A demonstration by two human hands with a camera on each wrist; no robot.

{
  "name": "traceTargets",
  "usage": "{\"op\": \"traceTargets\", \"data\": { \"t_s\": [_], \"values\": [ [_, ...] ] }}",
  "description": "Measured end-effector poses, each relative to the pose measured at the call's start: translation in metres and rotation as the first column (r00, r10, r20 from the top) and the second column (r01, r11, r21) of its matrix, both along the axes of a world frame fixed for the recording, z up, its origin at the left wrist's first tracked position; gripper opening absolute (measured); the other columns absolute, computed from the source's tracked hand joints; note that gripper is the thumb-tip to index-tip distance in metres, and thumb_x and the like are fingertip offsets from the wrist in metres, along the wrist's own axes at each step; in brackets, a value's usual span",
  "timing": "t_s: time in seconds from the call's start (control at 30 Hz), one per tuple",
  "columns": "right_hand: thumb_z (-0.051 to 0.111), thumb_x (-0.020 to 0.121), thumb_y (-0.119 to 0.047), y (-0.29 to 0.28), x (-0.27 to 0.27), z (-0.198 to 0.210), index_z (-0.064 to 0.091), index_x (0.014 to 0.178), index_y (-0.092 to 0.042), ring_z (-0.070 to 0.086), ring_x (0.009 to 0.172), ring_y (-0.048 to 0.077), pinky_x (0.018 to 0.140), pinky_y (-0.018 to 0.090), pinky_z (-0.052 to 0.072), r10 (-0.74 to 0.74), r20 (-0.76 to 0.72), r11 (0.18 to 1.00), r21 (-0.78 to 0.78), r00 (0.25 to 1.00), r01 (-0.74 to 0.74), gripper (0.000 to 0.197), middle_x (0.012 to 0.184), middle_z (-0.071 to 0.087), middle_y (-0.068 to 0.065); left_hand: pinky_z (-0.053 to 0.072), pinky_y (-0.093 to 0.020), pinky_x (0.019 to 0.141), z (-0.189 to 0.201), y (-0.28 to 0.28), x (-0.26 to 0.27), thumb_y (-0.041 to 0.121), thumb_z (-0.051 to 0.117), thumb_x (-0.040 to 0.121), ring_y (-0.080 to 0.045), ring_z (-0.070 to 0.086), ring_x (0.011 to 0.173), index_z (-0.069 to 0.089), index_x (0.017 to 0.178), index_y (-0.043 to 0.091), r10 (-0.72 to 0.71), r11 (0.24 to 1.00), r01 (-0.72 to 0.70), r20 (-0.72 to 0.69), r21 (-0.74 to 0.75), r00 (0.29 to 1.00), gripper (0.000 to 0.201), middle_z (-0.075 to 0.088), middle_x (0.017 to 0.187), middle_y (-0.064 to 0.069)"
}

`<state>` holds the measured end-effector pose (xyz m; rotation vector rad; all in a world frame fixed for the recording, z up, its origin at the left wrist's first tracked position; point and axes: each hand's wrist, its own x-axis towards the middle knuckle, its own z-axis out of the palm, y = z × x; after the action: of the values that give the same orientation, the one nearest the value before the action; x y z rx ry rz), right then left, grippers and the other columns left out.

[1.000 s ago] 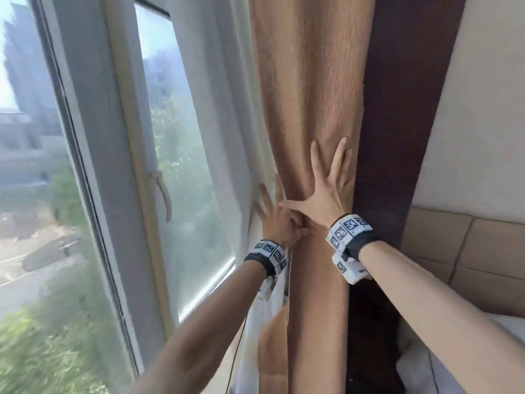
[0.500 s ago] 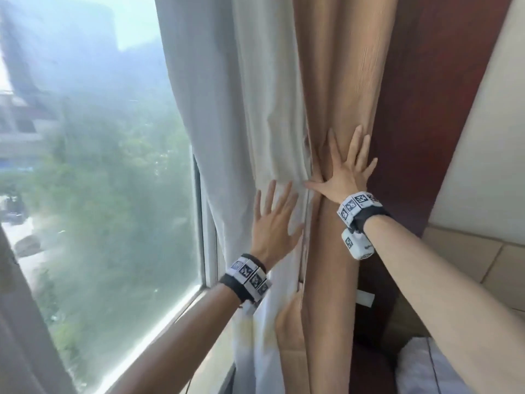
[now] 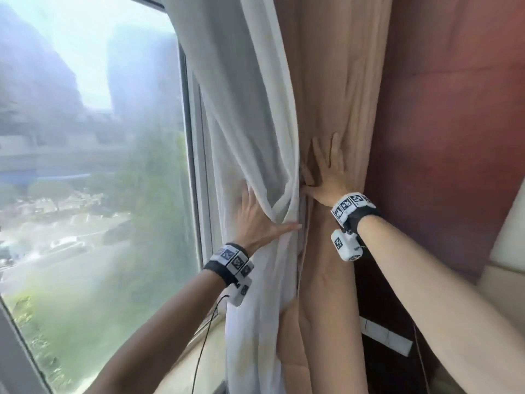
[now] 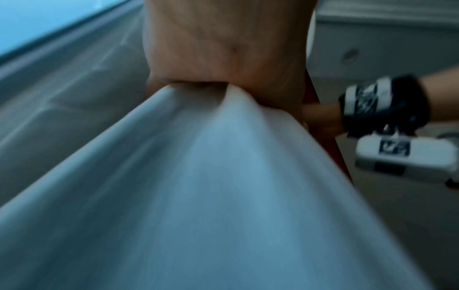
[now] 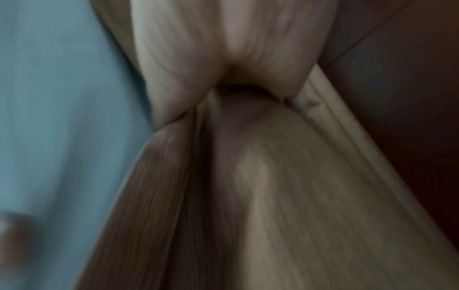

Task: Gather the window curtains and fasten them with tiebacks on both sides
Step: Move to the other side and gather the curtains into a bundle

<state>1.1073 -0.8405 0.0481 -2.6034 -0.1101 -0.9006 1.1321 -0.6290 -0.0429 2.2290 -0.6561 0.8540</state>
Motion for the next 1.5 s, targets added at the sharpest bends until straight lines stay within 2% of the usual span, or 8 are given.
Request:
{"op": "traceTargets", "data": {
  "t_s": [0.17, 0.47, 0.73, 0.93, 1.03, 1.17, 1.27, 1.5],
  "values": [
    [0.085, 0.078, -0.056, -0.031, -0.017, -0.004, 0.0, 0.166, -0.039, -0.021, 0.159, 0.014, 0.13, 0.048, 0.009, 0.281, 0.021, 0.957, 0.064, 0.959, -0.282, 0.124, 0.171, -0.03, -0.004, 0.014, -0.068, 0.123, 0.005, -0.066, 0.019, 0.097, 0.063, 0.053, -0.043, 0.013, 0.156, 0.023, 0.159, 0.039, 0.082, 0.976, -0.093, 0.061, 0.196, 0.995, 0.127, 0.026, 0.164, -0.011],
    [0.077, 0.058, -0.085, -0.1, -0.018, -0.032, -0.01, 0.162, -0.049, -0.017, 0.157, 0.049, 0.114, 0.083, 0.015, -0.234, 0.103, 0.959, -0.14, 0.967, 0.247, 0.141, 0.167, -0.038, 0.005, 0.013, -0.078, 0.115, 0.017, -0.161, 0.058, 0.072, 0.041, 0.082, -0.059, -0.005, 0.152, 0.039, 0.151, 0.036, 0.24, 0.957, -0.253, 0.103, 0.144, 0.965, 0.077, 0.015, 0.166, -0.017],
    [0.082, 0.057, -0.081, -0.127, 0.03, -0.014, -0.014, 0.162, -0.047, -0.019, 0.157, 0.047, 0.115, 0.083, 0.014, -0.254, 0.199, 0.966, 0.007, 0.946, 0.258, 0.147, 0.166, -0.038, 0.014, 0.017, -0.065, 0.12, 0.026, -0.232, 0.148, 0.092, 0.042, 0.06, -0.041, -0.017, 0.157, 0.002, 0.166, 0.031, 0.131, 0.99, -0.126, -0.08, 0.062, 0.988, 0.128, -0.001, 0.173, -0.009],
    [0.084, 0.051, -0.082, -0.124, 0.088, 0.037, -0.021, 0.158, -0.053, -0.018, 0.155, 0.053, 0.11, 0.084, 0.017, -0.298, 0.142, 0.952, -0.023, 0.944, 0.304, 0.152, 0.163, -0.043, 0.014, 0.015, -0.047, 0.128, 0.032, -0.283, 0.19, 0.078, 0.077, 0.056, -0.041, 0.02, 0.156, 0.003, 0.164, 0.004, -0.065, 0.998, 0.065, -0.231, -0.009, 0.971, 0.15, 0.015, 0.168, -0.022],
    [0.087, 0.054, -0.075, -0.126, 0.125, 0.05, -0.01, 0.157, -0.06, -0.029, 0.151, 0.052, 0.111, 0.086, 0.006, -0.348, 0.04, 0.937, 0.021, 0.936, 0.348, 0.142, 0.16, -0.048, 0.008, 0.006, -0.052, 0.129, 0.022, -0.267, 0.156, 0.071, 0.073, 0.074, -0.037, 0.0, 0.159, -0.003, 0.165, 0.009, -0.139, 0.953, 0.184, -0.192, 0.242, 0.972, 0.134, -0.003, 0.172, -0.013],
    [0.088, 0.06, -0.069, -0.13, 0.16, 0.045, 0.015, 0.161, -0.051, -0.024, 0.156, 0.046, 0.115, 0.083, 0.011, -0.409, 0.002, 0.912, -0.023, 0.913, 0.409, 0.126, 0.165, -0.042, 0.003, 0.015, -0.049, 0.129, -0.016, -0.179, 0.095, 0.045, 0.064, 0.092, -0.028, 0.009, 0.161, 0.018, 0.165, 0.019, -0.147, 0.985, 0.126, 0.189, 0.119, 0.971, 0.09, 0.008, 0.174, -0.006],
    [0.087, 0.066, -0.065, -0.108, 0.184, 0.043, 0.018, 0.161, -0.052, -0.02, 0.159, 0.04, 0.118, 0.078, 0.014, -0.376, 0.021, 0.927, 0.016, 0.926, 0.376, 0.119, 0.167, -0.037, -0.003, 0.011, -0.054, 0.129, -0.02, -0.122, 0.08, 0.051, 0.068, 0.09, -0.039, 0.005, 0.16, 0.017, 0.165, 0.016, 0.122, 0.992, -0.103, 0.382, -0.069, 0.916, 0.097, 0.006, 0.172, -0.02],
    [0.086, 0.072, -0.057, -0.108, 0.193, 0.043, 0.001, 0.16, -0.056, -0.021, 0.158, 0.041, 0.117, 0.078, 0.018, -0.118, -0.091, 0.99, -0.082, 0.989, 0.111, 0.122, 0.163, -0.045, -0.006, -0.005, -0.056, 0.127, 0.013, -0.113, 0.108, 0.085, 0.056, 0.081, -0.04, -0.01, 0.158, 0.004, 0.165, 0.016, 0.378, 0.924, -0.381, 0.242, -0.037, 0.893, 0.121, -0.009, 0.17, -0.024]
  ]
}}
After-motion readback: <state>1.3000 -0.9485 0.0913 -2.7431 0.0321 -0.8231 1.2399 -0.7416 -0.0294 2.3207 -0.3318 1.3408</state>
